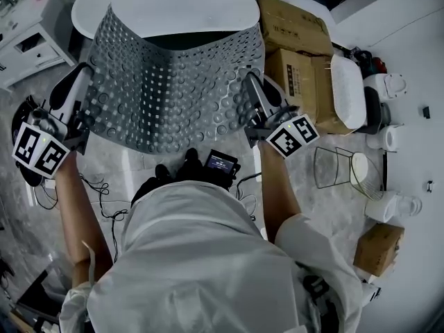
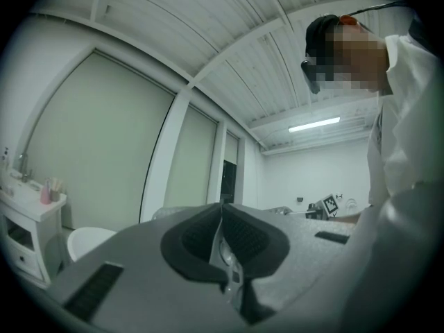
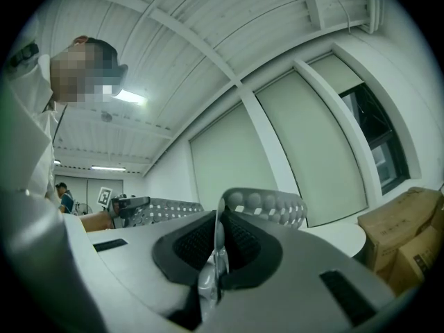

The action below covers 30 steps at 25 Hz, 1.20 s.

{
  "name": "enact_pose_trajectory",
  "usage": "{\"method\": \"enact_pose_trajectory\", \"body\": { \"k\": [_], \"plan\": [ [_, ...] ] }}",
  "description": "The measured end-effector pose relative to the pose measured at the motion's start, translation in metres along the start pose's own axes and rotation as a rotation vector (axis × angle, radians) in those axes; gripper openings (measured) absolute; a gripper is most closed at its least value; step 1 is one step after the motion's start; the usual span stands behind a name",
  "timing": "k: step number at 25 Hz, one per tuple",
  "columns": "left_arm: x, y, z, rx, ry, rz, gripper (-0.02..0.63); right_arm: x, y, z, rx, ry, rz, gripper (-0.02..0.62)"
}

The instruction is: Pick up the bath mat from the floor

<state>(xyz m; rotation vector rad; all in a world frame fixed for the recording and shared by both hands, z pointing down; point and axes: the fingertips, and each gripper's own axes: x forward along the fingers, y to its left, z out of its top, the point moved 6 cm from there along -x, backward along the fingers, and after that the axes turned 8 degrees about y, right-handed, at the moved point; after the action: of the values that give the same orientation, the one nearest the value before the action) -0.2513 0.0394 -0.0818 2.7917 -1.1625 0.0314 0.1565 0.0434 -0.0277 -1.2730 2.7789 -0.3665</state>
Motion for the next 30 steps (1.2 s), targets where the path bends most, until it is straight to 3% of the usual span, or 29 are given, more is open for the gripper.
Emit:
{"method": "enact_pose_trajectory", "body": {
  "k": [17,30],
  "plan": [
    [0.004,0.002,0.005,-0.058,0.001,0.002,0.014,-0.004,0.002,0.000,0.009,0.019,0.024,0.037],
    [0.010,0.018,-0.004,-0.150,0.009,-0.048,0.012,-0.002,0.009,-0.001,0.005,0.017,0.010,0.037]
  ]
}}
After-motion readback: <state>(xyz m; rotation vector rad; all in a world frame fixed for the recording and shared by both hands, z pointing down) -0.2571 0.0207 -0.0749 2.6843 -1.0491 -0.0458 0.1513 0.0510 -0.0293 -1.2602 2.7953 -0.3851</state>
